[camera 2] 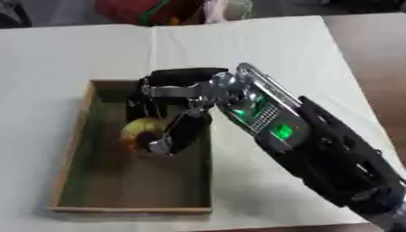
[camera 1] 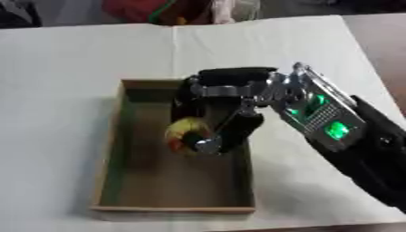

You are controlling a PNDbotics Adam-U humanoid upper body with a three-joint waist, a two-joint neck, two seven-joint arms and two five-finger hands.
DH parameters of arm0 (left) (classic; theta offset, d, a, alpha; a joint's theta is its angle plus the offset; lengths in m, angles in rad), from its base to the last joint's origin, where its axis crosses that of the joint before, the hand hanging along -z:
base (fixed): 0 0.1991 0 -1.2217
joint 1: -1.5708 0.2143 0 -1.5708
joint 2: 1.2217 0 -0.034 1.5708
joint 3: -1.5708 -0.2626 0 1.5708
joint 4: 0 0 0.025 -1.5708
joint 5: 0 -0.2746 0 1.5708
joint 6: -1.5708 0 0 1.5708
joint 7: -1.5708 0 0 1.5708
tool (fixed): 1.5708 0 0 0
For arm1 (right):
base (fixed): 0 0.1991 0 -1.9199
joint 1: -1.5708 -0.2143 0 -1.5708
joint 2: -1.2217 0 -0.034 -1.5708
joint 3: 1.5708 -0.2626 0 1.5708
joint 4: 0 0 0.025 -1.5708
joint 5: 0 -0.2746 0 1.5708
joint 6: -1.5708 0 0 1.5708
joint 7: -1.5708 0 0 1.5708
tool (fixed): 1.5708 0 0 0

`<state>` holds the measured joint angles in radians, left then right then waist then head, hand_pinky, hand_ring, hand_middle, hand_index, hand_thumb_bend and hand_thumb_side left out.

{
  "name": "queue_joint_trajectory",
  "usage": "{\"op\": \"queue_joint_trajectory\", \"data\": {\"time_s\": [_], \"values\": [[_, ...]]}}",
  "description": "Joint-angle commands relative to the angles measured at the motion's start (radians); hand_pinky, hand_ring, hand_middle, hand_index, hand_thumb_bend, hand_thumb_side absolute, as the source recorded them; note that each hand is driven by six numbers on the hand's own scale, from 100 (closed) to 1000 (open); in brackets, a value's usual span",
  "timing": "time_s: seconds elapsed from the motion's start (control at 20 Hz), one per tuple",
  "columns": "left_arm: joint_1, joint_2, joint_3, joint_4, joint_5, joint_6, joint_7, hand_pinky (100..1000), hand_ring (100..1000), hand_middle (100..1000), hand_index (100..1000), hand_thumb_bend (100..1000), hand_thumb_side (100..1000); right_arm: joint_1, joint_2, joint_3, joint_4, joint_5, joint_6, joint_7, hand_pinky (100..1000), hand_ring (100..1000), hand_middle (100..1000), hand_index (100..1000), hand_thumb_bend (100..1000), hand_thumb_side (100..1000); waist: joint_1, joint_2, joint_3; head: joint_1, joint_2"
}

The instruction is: Pick up objects on the table and place them in the box.

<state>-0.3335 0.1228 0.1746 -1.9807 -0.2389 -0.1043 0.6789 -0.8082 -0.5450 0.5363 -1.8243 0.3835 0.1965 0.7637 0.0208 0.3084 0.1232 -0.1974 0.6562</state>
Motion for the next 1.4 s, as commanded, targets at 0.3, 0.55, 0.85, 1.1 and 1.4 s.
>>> {"op": "queue_joint_trajectory", "data": {"time_s": [0.3, 0.55, 0.85, 1.1, 1.4], "values": [[-0.011, 0.009, -0.002, -0.019, -0.001, 0.0, 0.0, 326, 469, 445, 600, 100, 869, -0.015, 0.004, 0.024, 0.054, 0.071, -0.073, 0.065, 670, 706, 663, 800, 100, 144, -0.003, -0.018, 0.003, -0.005, -0.012], [-0.013, 0.008, 0.001, -0.019, -0.003, -0.002, 0.003, 324, 469, 445, 600, 100, 868, 0.003, 0.007, -0.003, 0.082, 0.083, -0.136, 0.132, 735, 789, 750, 896, 203, 478, -0.003, -0.018, 0.004, -0.003, -0.012], [-0.016, 0.009, 0.003, -0.019, -0.005, 0.0, 0.008, 323, 468, 445, 600, 100, 865, 0.001, -0.002, -0.091, 0.023, 0.033, -0.17, 0.123, 743, 803, 742, 933, 596, 590, -0.007, -0.021, -0.006, 0.007, -0.012], [-0.016, 0.011, 0.005, -0.019, -0.008, 0.001, 0.012, 323, 468, 445, 600, 100, 864, 0.008, -0.027, -0.193, -0.068, -0.032, -0.12, 0.057, 732, 785, 719, 920, 556, 614, -0.007, -0.023, -0.008, 0.013, -0.013], [-0.008, 0.015, 0.018, -0.019, -0.015, 0.004, 0.026, 323, 468, 445, 600, 100, 867, -0.006, -0.054, -0.31, -0.168, -0.11, -0.047, -0.03, 714, 735, 697, 898, 100, 762, 0.0, -0.029, -0.039, 0.044, -0.007]]}}
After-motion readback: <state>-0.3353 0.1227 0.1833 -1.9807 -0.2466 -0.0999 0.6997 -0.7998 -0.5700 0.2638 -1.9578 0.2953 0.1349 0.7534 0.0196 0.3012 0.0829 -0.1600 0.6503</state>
